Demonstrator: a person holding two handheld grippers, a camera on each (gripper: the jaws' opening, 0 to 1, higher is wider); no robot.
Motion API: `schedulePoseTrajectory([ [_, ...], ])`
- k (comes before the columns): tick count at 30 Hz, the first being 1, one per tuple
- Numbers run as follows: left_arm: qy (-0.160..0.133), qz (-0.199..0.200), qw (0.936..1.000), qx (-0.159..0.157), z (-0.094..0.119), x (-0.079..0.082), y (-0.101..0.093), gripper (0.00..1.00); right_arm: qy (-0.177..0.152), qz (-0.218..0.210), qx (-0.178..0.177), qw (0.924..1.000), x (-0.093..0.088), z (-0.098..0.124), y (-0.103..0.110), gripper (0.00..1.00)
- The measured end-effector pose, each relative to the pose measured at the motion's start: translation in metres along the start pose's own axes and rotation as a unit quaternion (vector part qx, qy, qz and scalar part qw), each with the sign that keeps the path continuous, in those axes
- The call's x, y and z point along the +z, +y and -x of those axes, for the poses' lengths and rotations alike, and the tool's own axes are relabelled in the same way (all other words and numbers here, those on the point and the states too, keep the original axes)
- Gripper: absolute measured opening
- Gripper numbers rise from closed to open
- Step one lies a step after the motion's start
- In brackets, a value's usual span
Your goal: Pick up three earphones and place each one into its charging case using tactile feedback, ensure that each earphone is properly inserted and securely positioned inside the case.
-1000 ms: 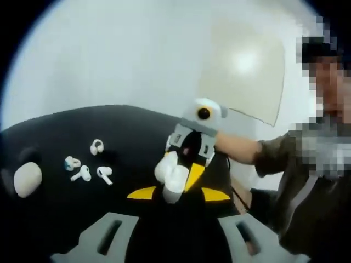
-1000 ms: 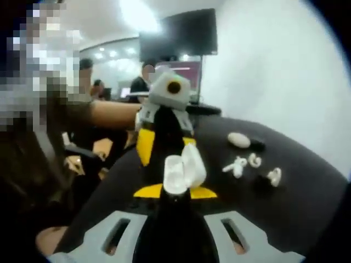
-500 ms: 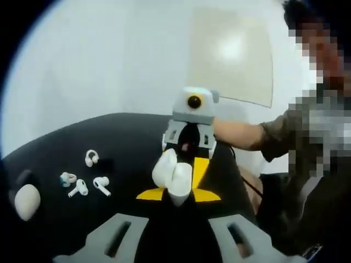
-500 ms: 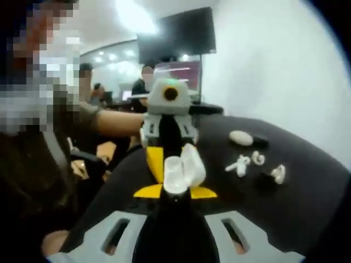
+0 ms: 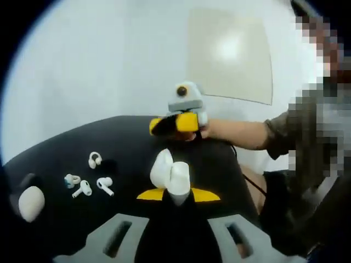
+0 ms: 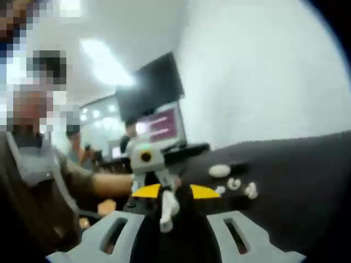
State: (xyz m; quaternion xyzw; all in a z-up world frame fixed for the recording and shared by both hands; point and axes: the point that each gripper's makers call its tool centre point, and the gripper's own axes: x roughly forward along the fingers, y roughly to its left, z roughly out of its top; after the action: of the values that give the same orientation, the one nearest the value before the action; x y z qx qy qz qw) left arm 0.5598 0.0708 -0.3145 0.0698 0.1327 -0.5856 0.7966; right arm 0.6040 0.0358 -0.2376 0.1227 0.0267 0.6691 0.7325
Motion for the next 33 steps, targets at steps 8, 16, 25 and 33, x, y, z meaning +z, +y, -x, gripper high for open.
schedulePoseTrajectory([
  [8, -0.003, -0.001, 1.0000, 0.001, 0.001, 0.001, 0.002, 0.13, 0.134, 0.033, -0.170, 0.9757, 0.001, -0.024, -0.053, 0.19],
  [16, -0.004, -0.012, 0.9999, 0.001, 0.002, 0.001, 0.002, 0.13, 0.306, 0.115, -0.131, 0.9360, -0.050, -0.051, -0.059, 0.18],
  [25, -0.004, -0.016, 0.9999, 0.000, 0.002, 0.001, 0.002, 0.13, 0.331, 0.114, -0.102, 0.9311, -0.084, -0.062, -0.063, 0.17],
  [33, -0.005, -0.017, 0.9998, -0.001, 0.002, 0.001, 0.001, 0.13, 0.292, 0.099, -0.113, 0.9444, -0.071, -0.055, -0.061, 0.09],
])
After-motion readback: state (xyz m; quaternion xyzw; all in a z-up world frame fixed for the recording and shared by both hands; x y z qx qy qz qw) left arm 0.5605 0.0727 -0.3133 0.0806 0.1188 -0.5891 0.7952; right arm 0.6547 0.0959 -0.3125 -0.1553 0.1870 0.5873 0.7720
